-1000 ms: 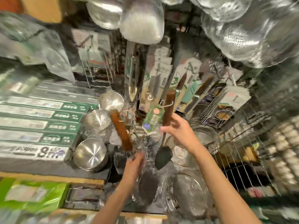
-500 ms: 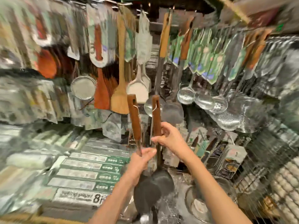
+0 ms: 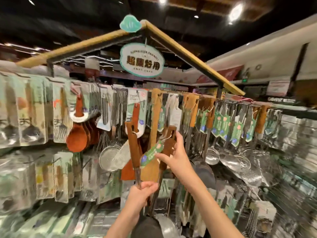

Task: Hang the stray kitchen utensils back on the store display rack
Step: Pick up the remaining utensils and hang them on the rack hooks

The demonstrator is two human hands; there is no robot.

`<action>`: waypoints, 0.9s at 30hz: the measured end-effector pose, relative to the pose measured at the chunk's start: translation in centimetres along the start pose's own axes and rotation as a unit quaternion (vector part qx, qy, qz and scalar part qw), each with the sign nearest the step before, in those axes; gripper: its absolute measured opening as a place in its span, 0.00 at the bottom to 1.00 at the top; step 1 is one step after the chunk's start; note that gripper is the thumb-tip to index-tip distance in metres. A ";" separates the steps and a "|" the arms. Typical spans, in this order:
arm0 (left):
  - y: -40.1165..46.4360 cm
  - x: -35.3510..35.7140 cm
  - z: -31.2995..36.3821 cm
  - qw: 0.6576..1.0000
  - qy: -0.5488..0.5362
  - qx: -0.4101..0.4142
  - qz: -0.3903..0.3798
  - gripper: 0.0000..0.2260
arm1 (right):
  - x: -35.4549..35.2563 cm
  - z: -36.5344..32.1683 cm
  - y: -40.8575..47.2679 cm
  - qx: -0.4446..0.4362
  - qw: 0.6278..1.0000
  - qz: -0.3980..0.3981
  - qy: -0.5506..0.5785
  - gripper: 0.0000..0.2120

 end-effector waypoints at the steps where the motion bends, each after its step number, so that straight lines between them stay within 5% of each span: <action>1: 0.2 -0.2 0.4 1.000 0.001 0.003 0.000 0.07 | -0.2 -0.6 0.5 -0.004 1.000 0.008 0.002 0.42; 11: 2.1 3.6 3.4 0.998 0.003 0.008 -0.059 0.07 | -4.6 -2.3 2.9 -0.049 0.997 0.044 -0.040 0.41; 27: 5.0 19.0 5.7 0.996 -0.035 0.015 -0.081 0.05 | -19.1 0.6 7.0 -0.056 0.983 0.161 -0.067 0.37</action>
Point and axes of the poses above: each hand's wrist, its own y-axis towards the middle knuckle, its own x-axis out of the palm, z = x × y, the point moved 5 cm from there along y, towards the middle knuckle, and after that the axes turned 3 degrees about -y, right-handed, at the moved point
